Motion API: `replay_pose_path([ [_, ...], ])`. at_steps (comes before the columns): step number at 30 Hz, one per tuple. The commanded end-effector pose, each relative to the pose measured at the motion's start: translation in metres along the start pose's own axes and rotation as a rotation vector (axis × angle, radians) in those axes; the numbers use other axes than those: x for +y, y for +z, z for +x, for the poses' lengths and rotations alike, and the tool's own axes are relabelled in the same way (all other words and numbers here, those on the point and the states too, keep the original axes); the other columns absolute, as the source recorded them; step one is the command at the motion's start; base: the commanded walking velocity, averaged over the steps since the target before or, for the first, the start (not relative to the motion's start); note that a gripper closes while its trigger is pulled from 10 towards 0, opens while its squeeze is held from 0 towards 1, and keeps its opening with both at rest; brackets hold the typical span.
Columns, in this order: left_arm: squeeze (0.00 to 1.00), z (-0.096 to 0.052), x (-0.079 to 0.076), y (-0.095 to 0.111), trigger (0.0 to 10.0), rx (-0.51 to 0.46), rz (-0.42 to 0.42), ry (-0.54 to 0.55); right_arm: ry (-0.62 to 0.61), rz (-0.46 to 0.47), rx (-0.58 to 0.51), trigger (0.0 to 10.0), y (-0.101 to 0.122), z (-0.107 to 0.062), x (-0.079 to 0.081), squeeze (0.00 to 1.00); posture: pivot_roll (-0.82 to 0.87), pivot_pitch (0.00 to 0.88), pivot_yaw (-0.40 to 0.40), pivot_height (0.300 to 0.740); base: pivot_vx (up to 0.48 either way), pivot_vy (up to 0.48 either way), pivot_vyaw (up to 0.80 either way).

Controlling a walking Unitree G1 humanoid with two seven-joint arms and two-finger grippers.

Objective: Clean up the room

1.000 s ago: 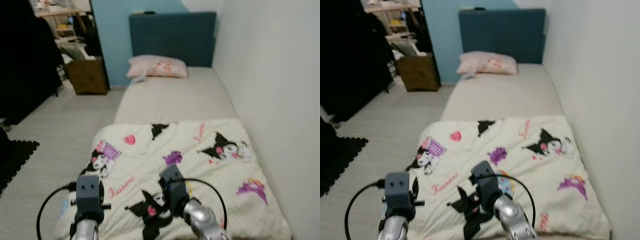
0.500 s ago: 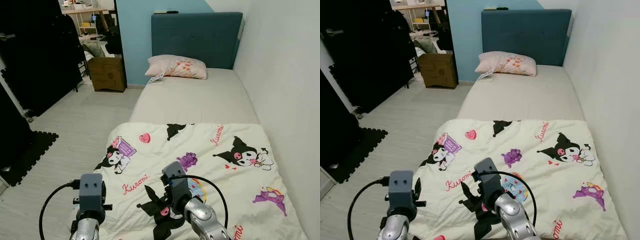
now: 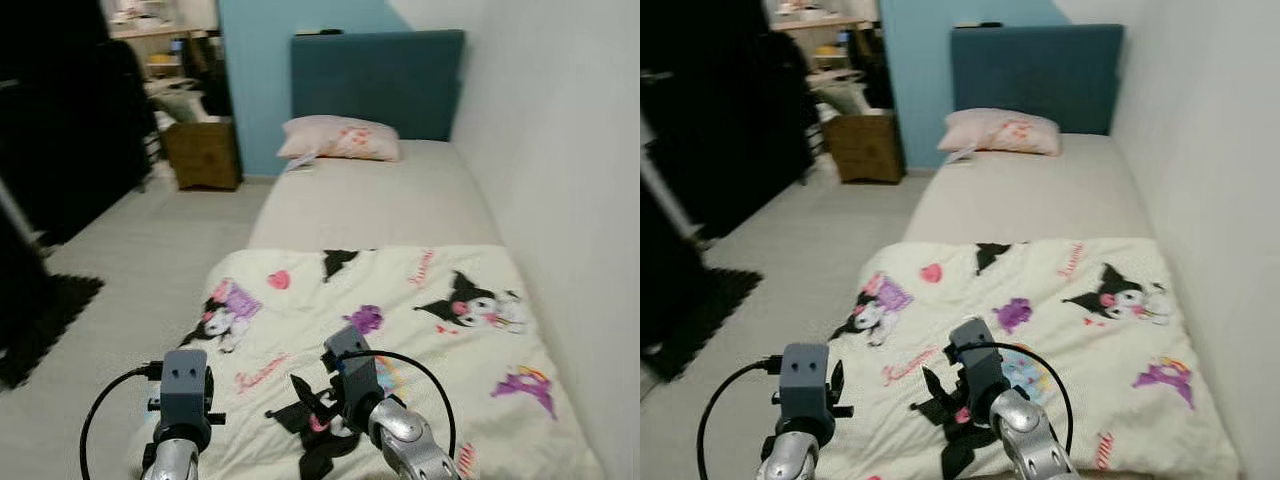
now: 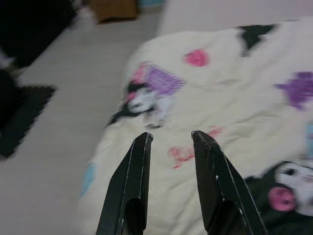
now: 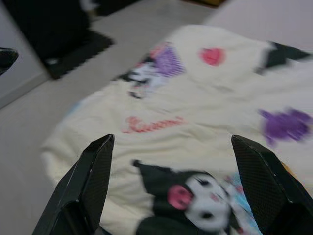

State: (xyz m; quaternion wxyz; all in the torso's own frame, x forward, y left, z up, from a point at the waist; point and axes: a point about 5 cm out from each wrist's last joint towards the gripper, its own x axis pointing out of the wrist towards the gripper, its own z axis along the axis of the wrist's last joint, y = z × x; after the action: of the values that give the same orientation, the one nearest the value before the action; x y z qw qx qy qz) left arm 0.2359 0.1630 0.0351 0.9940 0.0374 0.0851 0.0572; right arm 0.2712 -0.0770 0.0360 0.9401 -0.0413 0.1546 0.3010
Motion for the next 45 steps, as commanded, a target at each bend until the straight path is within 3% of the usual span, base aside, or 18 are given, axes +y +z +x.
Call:
replay_pose_path([
  [1, 0.0, 0.0014, 0.0009, -0.0027, 10.0, 0.02, -0.004, -0.001, -0.006, 0.027, 0.023, 10.0, -0.0052, -0.0014, -0.0002, 0.0, -0.05, 0.0, 0.038, 0.74, 0.0, 0.0, -0.8],
  [5, 0.0, 0.0021, 0.0007, -0.0022, 10.0, 0.015, -0.008, -0.002, -0.006, 0.03, 0.025, 10.0, -0.0049, -0.002, 0.0, 0.0, -0.05, 0.0, 0.037, 0.74, 0.0, 0.0, -0.8],
  [19, 0.0, 0.0005, 0.0003, -0.0035, 10.0, 0.011, -0.001, -0.006, 0.02, 0.02, 0.048, 10.0, -0.0081, -0.0005, 0.0035, 0.0, -0.04, 0.0, 0.032, 0.74, 0.0, 0.0, 0.0],
  [29, 0.0, 0.0017, -0.0032, -0.0009, 10.0, -0.006, -0.016, -0.013, 0.022, 0.016, 0.057, 10.0, -0.0085, -0.0013, 0.0016, 0.0, -0.05, 0.0, 0.023, 0.74, 0.0, -0.404, 0.0],
  [45, 0.0, 0.001, -0.0048, -0.0025, 10.0, -0.004, -0.044, -0.005, 0.026, 0.007, 0.064, 10.0, -0.0083, -0.0042, -0.0005, 0.0, -0.06, 0.0, 0.018, 0.74, 0.0, 0.0, 0.0],
])
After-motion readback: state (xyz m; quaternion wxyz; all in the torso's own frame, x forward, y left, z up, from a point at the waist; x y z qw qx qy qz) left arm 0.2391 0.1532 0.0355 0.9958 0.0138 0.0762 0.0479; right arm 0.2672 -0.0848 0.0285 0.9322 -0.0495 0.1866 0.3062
